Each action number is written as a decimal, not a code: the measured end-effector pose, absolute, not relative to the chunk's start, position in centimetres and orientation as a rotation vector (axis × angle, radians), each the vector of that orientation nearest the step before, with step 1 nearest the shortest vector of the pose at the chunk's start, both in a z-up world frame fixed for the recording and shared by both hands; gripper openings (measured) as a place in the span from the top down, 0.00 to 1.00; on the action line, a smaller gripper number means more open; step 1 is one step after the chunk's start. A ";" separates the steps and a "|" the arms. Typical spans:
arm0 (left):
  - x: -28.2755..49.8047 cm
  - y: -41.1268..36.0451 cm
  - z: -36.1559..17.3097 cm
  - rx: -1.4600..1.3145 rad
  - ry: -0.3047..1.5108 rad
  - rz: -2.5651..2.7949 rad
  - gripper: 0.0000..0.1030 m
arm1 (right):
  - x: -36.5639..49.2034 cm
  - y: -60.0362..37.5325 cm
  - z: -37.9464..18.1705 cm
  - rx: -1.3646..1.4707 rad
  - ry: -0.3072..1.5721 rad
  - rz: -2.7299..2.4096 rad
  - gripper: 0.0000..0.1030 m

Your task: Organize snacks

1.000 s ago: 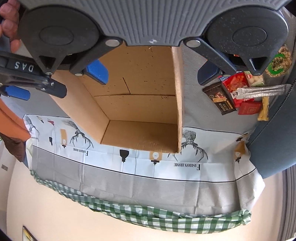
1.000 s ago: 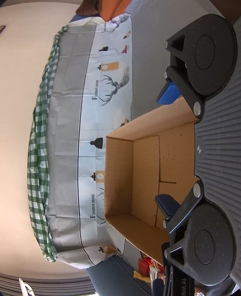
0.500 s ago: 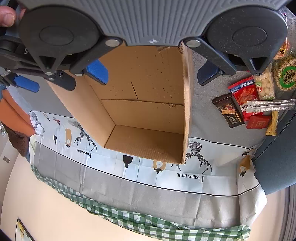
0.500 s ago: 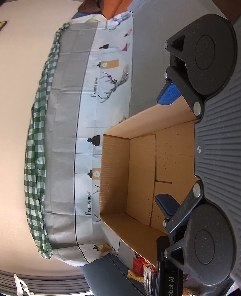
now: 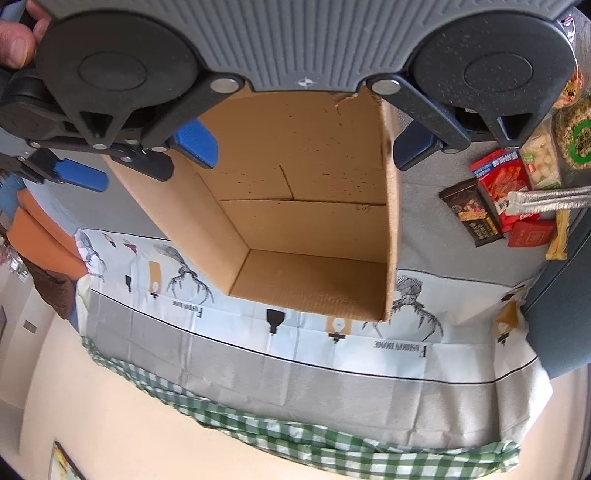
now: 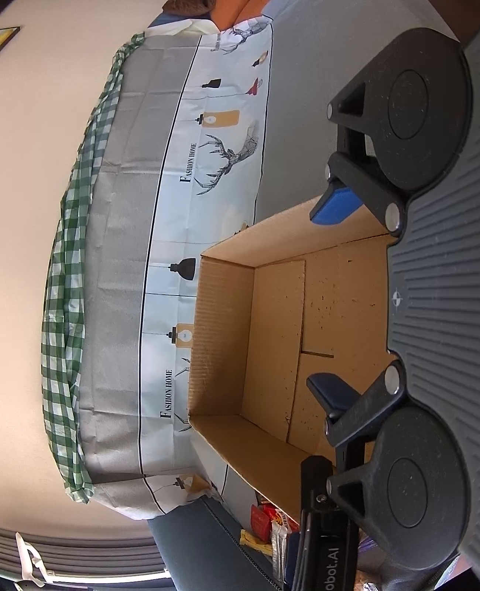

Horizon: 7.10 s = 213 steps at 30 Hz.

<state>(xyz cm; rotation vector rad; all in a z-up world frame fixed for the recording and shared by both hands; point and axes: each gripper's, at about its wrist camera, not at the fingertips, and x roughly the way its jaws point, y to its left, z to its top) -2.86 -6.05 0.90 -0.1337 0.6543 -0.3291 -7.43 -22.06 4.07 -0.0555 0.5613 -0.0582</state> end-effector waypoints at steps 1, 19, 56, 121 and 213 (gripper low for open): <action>-2.9 -6.1 1.0 -0.128 0.649 -0.333 0.05 | -7.4 -22.1 4.1 -0.053 0.561 -0.059 0.20; -3.5 -4.0 1.6 -0.170 0.661 -0.464 0.60 | -7.2 -20.4 4.7 -0.009 0.512 -0.032 0.45; 1.8 21.6 -4.9 -0.658 1.235 -0.230 0.27 | -5.0 -0.3 2.7 -0.126 0.659 0.452 0.60; 0.6 18.4 -2.7 -0.482 1.040 -0.307 0.36 | -4.2 0.7 -2.0 -0.203 0.756 0.358 0.84; 1.7 -3.2 2.8 -0.318 0.544 -0.585 0.36 | -1.2 -26.2 6.0 0.097 0.463 0.002 0.83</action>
